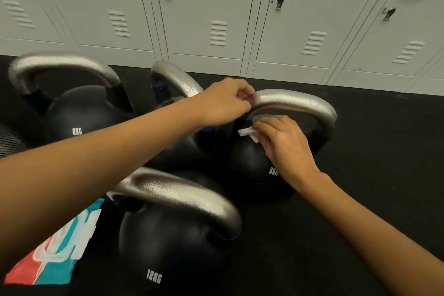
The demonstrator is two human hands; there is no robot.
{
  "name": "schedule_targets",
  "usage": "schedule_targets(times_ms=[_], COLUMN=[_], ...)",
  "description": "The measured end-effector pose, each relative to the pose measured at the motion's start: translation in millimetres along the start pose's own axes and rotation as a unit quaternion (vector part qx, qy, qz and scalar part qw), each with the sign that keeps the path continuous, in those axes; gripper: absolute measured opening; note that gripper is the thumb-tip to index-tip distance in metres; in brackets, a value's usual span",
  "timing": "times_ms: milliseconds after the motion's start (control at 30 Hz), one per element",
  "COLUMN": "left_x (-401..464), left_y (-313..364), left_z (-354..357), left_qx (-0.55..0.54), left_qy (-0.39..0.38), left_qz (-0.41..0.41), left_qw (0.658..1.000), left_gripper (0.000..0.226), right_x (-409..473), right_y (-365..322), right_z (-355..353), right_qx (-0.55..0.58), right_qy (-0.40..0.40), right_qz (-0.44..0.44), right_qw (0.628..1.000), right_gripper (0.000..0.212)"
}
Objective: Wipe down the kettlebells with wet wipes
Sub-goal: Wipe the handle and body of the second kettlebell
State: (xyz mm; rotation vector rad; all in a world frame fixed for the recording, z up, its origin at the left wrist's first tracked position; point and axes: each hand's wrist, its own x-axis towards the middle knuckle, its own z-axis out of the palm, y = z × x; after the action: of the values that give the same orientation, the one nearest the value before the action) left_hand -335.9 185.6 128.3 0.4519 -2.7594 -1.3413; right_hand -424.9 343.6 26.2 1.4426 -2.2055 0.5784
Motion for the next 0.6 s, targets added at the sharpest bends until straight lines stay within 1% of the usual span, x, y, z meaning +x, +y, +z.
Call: schedule_targets(times_ms=[67, 167, 267, 300, 400, 533, 600], left_x=[0.2, 0.0, 0.8, 1.0, 0.1, -0.7, -0.8], left_y=[-0.5, 0.0, 0.1, -0.2, -2.7, -2.8, -1.5], left_z=[0.0, 0.3, -0.1, -0.1, -0.3, -0.2, -0.5], left_qx=[-0.002, -0.005, -0.006, -0.008, -0.017, -0.017, -0.014], left_qy=[-0.001, 0.005, 0.005, 0.003, -0.003, -0.003, -0.003], left_qz=[0.001, 0.003, 0.002, 0.001, 0.002, -0.001, -0.002], left_qw=[1.000, 1.000, 1.000, 1.000, 1.000, 1.000, 1.000], left_gripper=[0.036, 0.034, 0.034, 0.034, 0.035, 0.036, 0.036], right_x=[-1.8, -6.0, -6.1, -5.6, -6.2, 0.0, 7.4], right_y=[0.8, -7.9, -18.6, -18.6, -11.2, -0.3, 1.8], right_z=[1.1, 4.7, 6.2, 4.8, -3.8, -10.9, -10.3], right_qx=[-0.007, -0.028, -0.055, -0.059, -0.037, 0.000, 0.013], right_qy=[-0.005, -0.039, -0.052, -0.047, -0.047, -0.063, -0.074], right_qz=[-0.018, -0.042, -0.036, -0.027, 0.023, 0.113, 0.141], right_qw=[1.000, 0.998, 0.996, 0.997, 0.998, 0.992, 0.987], right_gripper=[0.017, 0.016, 0.012, 0.012, 0.024, 0.016, 0.015])
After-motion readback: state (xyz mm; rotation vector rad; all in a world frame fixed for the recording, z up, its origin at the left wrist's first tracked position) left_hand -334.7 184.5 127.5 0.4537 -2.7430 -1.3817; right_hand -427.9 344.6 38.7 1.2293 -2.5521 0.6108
